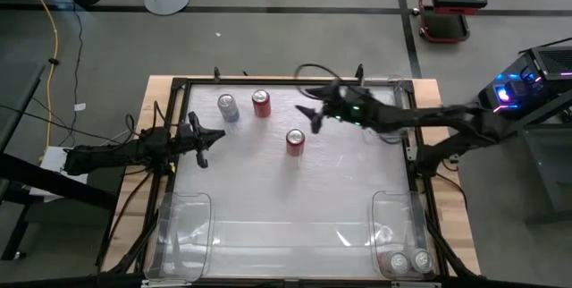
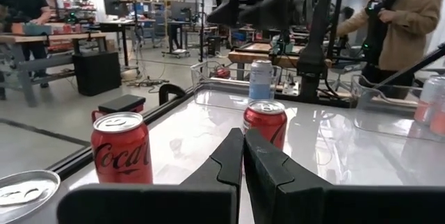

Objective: Sort soda cans
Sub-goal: Put the blue-white soda can into the top transparent bin

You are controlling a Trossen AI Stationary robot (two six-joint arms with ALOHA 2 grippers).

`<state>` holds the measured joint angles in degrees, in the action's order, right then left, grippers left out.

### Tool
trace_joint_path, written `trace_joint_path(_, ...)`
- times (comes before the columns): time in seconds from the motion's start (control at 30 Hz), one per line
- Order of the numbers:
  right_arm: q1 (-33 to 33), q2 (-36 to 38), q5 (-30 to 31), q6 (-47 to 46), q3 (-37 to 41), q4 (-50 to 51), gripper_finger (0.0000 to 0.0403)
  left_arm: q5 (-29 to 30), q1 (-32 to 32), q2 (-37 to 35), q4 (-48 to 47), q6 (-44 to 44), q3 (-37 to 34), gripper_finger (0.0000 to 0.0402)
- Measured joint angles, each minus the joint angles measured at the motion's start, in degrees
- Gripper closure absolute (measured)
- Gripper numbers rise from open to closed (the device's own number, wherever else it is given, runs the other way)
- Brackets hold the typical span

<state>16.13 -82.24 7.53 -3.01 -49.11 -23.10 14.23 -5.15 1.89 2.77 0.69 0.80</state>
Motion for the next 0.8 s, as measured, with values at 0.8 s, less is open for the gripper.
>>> trace_joint_path(0.8,-13.3,-17.3,21.7,3.6,-32.3,49.9,0.0102,12.4,-4.7,7.9,-17.7,0.5,19.6,0.0251)
